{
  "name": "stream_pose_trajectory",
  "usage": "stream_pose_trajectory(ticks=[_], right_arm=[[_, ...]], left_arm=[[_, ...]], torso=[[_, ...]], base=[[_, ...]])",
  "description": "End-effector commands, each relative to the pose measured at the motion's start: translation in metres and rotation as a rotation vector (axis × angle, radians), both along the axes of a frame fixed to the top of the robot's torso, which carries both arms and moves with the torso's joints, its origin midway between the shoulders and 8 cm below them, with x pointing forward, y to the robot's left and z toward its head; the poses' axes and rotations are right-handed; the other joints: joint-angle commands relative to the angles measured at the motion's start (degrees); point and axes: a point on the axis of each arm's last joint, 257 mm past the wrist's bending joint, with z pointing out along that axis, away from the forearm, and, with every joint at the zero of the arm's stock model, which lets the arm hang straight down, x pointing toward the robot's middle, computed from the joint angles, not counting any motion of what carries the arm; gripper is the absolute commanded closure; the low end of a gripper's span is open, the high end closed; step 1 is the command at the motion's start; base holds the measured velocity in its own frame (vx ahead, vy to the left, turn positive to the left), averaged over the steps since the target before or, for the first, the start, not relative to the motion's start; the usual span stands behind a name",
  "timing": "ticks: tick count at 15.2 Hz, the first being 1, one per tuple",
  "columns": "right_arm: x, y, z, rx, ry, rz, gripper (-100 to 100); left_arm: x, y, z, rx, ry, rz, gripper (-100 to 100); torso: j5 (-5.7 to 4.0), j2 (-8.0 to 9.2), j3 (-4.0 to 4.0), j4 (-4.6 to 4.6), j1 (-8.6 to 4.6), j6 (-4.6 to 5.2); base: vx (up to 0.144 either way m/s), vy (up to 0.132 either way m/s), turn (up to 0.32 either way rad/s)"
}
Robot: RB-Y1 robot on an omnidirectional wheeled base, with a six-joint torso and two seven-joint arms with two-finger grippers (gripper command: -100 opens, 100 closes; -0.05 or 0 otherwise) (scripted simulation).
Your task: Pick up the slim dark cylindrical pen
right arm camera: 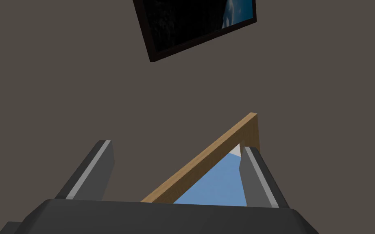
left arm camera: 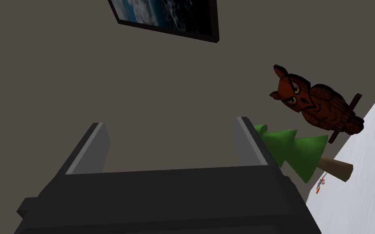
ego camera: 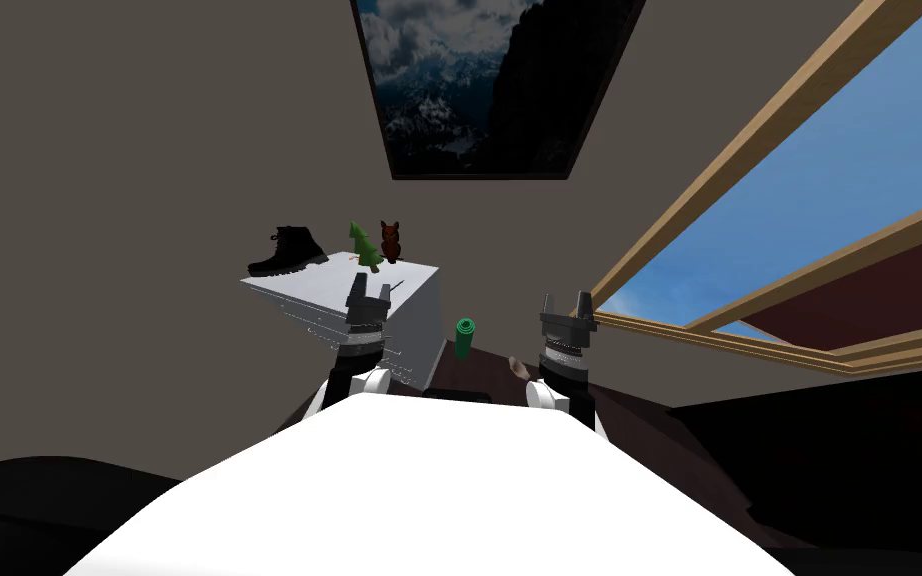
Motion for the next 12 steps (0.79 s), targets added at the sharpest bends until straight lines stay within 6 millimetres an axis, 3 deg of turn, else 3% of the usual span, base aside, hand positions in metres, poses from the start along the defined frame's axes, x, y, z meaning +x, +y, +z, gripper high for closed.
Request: stream_pose_trajectory(ticks=[1, 7, 12], right_arm=[[0.0, 0.0, 0.0, 0.0, 0.0, 0.0, 0], [0.0, 0.0, 0.0, 0.0, 0.0, 0.0, 0], [0.0, 0.0, 0.0, 0.0, 0.0, 0.0, 0]], left_arm=[[0.005, -0.003, -0.004, 0.025, 0.019, -0.021, -100], [0.026, -0.006, -0.02, 0.076, 0.084, -0.069, -100], [0.056, -0.001, -0.039, 0.122, 0.17, -0.106, -100]], torso=[[0.0, 0.0, 0.0, 0.0, 0.0, 0.0], [-0.02, -0.1, -0.06, -0.02, -0.08, 0.01], [-0.03, -0.14, -0.08, -0.03, -0.13, 0.01]], base=[[0.005, -0.006, 0.002], [0.018, -0.022, 0.004], [0.026, -0.034, 0.007]])
